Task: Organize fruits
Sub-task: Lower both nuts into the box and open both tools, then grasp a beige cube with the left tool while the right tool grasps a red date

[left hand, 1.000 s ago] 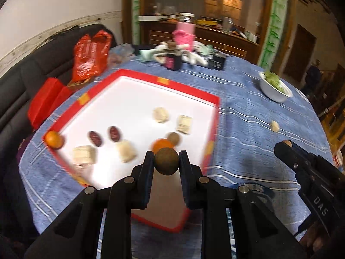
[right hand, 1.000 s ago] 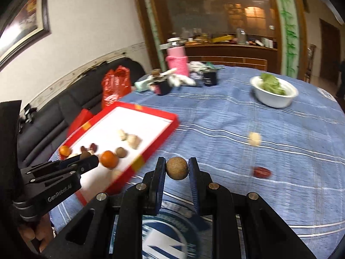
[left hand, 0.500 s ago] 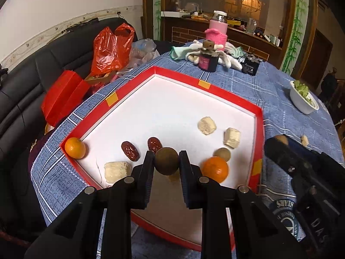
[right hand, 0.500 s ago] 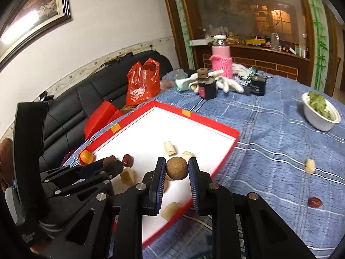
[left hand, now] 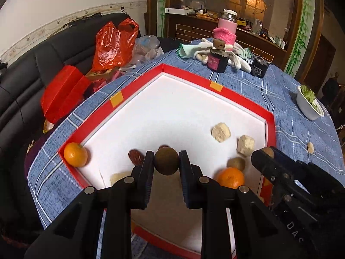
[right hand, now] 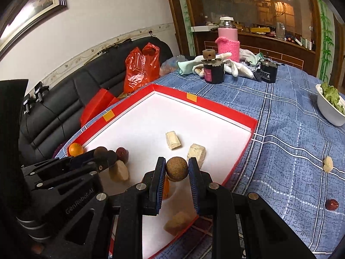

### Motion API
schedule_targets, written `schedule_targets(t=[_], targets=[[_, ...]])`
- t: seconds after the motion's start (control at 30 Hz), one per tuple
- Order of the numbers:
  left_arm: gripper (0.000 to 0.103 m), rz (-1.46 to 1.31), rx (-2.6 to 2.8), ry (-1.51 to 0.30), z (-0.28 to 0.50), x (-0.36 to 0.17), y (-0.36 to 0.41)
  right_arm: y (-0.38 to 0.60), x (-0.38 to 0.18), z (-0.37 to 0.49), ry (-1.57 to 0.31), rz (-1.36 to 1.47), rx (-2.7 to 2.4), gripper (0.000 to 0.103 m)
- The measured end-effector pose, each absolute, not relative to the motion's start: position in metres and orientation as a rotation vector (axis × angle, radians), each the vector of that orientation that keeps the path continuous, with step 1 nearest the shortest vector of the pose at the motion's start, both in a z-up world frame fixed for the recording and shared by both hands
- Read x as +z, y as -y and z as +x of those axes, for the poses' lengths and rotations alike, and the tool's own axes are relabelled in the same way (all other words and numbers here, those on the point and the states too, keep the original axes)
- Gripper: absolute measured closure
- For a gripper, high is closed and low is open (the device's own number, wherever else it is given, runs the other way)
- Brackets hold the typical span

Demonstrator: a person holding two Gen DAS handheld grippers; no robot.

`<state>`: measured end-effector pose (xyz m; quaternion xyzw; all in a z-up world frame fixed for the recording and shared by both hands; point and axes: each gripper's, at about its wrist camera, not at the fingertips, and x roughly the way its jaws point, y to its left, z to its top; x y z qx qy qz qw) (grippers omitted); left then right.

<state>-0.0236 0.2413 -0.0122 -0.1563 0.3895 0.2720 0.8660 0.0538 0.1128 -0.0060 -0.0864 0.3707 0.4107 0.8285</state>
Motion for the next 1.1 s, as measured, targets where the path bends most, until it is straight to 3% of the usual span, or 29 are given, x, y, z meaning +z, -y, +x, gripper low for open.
schedule_targets(t=[0.27, 0.3, 0.37, 0.4, 0.43, 0.73, 0.9, 1.1], targets=[[0.081, -0.3, 0.564, -0.839, 0.006, -0.009, -0.251, -0.128, -0.011, 0.064, -0.814, -0.183, 0.87, 0.08], [0.08, -0.305, 0.566, -0.847, 0.008, -0.01, -0.253, -0.129, -0.011, 0.065, -0.818, -0.181, 0.868, 0.075], [0.051, -0.324, 0.571, -0.847, 0.007, -0.009, -0.255, -0.127, -0.012, 0.065, -0.819, -0.176, 0.859, 0.065], [0.045, -0.325, 0.579, -0.836, 0.006, -0.008, -0.255, -0.125, -0.011, 0.066, -0.818, -0.168, 0.866, 0.055], [0.039, -0.323, 0.593, -0.815, 0.003, -0.005, -0.254, -0.122, -0.01, 0.066, -0.816, -0.158, 0.872, 0.053], [0.033, -0.297, 0.492, -0.735, 0.005, 0.013, -0.212, -0.009, 0.012, 0.081, -0.733, -0.118, 0.693, 0.045], [0.031, -0.263, 0.372, -0.734, 0.011, 0.016, -0.169, 0.072, -0.003, 0.106, -0.777, -0.094, 0.531, 0.045], [0.031, -0.197, 0.274, -0.76, 0.024, 0.013, -0.127, 0.101, -0.021, 0.122, -0.831, -0.108, 0.496, 0.044]])
